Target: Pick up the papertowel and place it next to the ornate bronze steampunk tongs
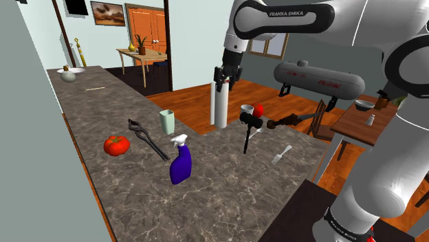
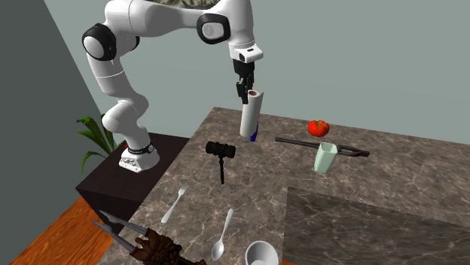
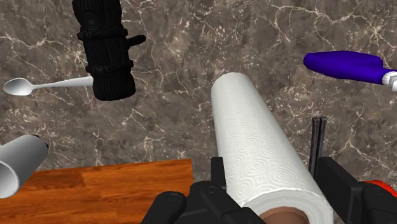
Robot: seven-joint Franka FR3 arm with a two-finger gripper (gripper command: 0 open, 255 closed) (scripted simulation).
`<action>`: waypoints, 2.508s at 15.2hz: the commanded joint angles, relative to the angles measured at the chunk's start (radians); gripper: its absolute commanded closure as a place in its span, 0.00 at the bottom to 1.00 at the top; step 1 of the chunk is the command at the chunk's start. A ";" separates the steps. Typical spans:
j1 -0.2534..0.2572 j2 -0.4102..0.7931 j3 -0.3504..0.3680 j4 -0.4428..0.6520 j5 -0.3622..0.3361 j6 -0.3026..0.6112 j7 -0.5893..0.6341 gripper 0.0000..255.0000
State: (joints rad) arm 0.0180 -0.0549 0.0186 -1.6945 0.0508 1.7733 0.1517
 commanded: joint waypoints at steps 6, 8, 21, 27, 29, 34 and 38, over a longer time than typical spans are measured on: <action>0.000 0.024 0.000 0.127 -0.001 -0.104 0.005 1.00; 0.000 0.033 0.000 0.166 -0.002 -0.133 0.007 1.00; 0.000 0.133 0.000 0.480 -0.003 -0.347 0.017 1.00; -0.057 0.011 -0.052 0.336 0.011 -0.331 -0.089 1.00; -0.077 -0.030 -0.075 0.289 0.013 -0.327 -0.133 1.00; -0.125 -0.111 -0.139 0.202 0.012 -0.329 -0.245 1.00; -0.162 -0.156 -0.195 0.159 0.005 -0.337 -0.338 1.00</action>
State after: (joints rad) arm -0.1337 -0.1990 -0.1615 -1.5260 0.0575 1.4403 -0.1596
